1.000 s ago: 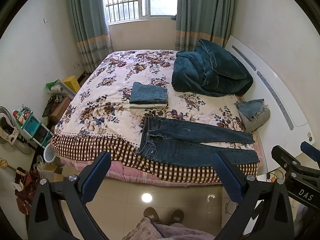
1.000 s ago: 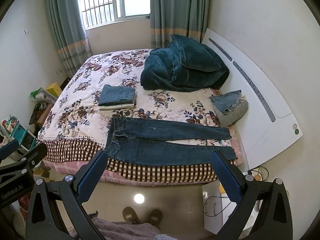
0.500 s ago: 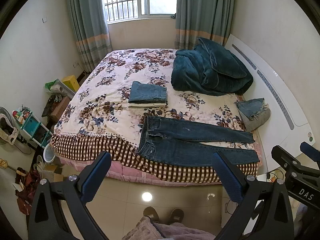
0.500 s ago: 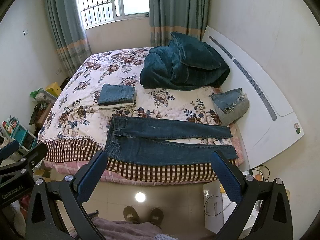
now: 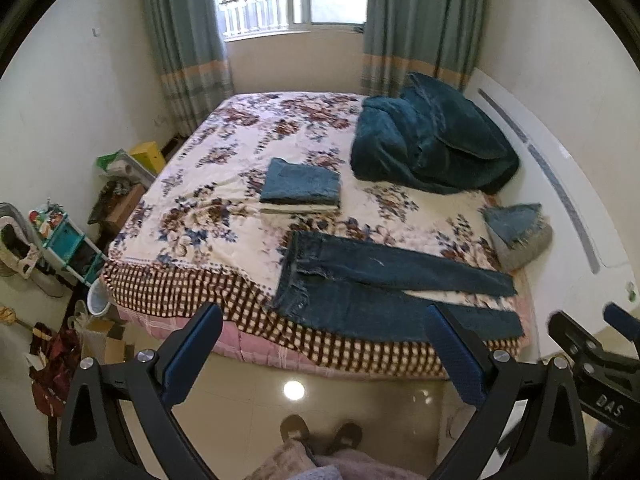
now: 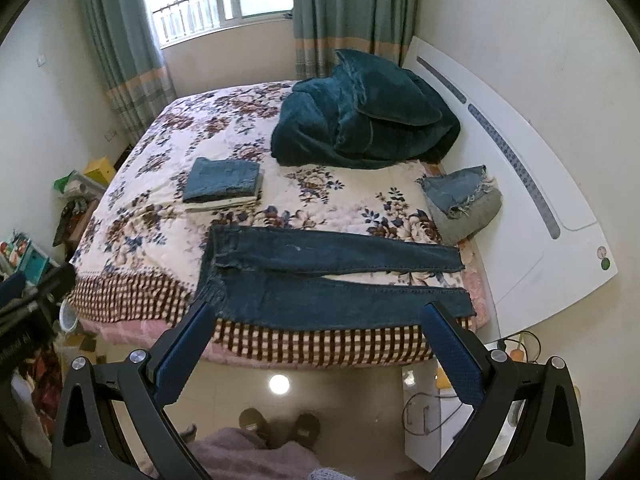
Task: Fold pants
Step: 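Grasp the jeans waistband with the left tool while the right tool grasps a leg hem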
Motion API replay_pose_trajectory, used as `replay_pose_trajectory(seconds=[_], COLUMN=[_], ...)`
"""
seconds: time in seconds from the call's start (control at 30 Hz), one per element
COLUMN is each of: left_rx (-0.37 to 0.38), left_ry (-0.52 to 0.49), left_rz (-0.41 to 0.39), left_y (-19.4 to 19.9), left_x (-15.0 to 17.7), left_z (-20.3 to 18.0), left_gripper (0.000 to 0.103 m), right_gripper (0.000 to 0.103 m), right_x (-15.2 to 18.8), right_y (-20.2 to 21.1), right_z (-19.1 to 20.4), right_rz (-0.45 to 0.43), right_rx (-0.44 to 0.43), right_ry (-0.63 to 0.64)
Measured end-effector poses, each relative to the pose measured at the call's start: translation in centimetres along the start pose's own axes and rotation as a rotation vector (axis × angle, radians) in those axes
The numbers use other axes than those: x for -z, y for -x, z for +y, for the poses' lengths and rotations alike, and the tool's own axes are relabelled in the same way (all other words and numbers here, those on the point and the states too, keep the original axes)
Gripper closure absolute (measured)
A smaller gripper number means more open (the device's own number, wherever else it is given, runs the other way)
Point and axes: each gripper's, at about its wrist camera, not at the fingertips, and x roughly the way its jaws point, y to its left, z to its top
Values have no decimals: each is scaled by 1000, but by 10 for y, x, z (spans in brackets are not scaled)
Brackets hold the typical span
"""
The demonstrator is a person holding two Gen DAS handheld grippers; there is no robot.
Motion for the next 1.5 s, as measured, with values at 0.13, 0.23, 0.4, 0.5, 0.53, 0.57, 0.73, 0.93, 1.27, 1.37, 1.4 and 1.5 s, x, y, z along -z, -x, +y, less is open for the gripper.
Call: replay_pose_trajectory(seconds=[0.13,0.23,0.4,0.5,0.53,0.57,0.73,0.93,1.27,1.37,1.4,1.5], left_rx=[-82,-125,-166,-171,-168,-169,-196,-221,-297,-317,-312,-220], left_ry=[19,27,27,32,38,54,133,295,493,577,598,679], left_rz=[-23,3,87,172,198,238,435,660,893,897,888,846], left_y=[-40,-81,-168,-253,-275,-311,-468,-631,-777,-778,-777,-765], left_x=[-18,-37,-73,-99,-105,-112,-127,-111,-63,-48,-45,-34], left_z=[-6,-9,-13,-19,-21,-22,-20,-4,15,29,32,35], left_gripper=[0,0,0,0,0,0,0,0,0,1,8,49], right_gripper=[0,0,0,0,0,0,0,0,1,13,20,56], right_x=[-26,-46,-81,-100,-105,-109,-114,-102,-69,-59,-57,-53], right_y=[-57,-113,-227,-311,-340,-371,-519,-669,-836,-855,-857,-856], right_z=[-29,-54,-99,-127,-135,-145,-202,-275,-348,-355,-356,-359], right_rz=[21,67,155,218,244,277,410,493,674,713,720,723], right_rx=[47,80,132,193,206,212,205,278,398,408,409,411], right_ry=[-65,-133,-269,-323,-341,-369,-587,-812,-931,-933,-931,-915])
